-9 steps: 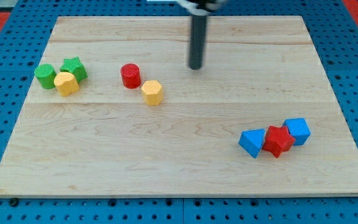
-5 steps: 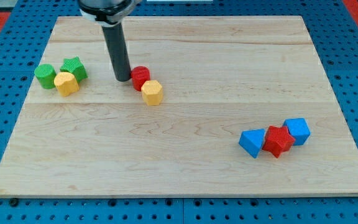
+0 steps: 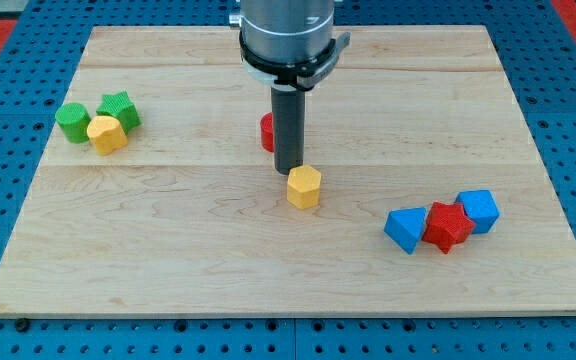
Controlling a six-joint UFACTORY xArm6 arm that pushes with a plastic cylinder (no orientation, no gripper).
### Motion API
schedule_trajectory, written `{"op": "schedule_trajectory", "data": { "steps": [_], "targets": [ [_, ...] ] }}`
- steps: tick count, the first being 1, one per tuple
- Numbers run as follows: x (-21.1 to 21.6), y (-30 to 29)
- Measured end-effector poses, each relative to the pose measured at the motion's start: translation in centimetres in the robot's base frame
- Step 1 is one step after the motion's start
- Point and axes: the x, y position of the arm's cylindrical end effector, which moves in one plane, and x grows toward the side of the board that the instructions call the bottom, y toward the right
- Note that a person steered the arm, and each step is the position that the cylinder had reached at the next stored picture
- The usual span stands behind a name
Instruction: Move yellow hexagon and red circle near blue triangle
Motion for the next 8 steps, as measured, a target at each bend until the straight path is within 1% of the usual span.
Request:
{"op": "schedule_trajectory", "data": {
  "steps": [1, 2, 3, 4, 5, 6, 8],
  "targets": [
    [1.5, -1.3],
    [4.0, 0.4],
    [5.3, 4.2],
    [5.1, 2.7],
    [2.0, 1.2],
    [-0.4, -1.9],
    [-4.7, -4.3]
  ]
}}
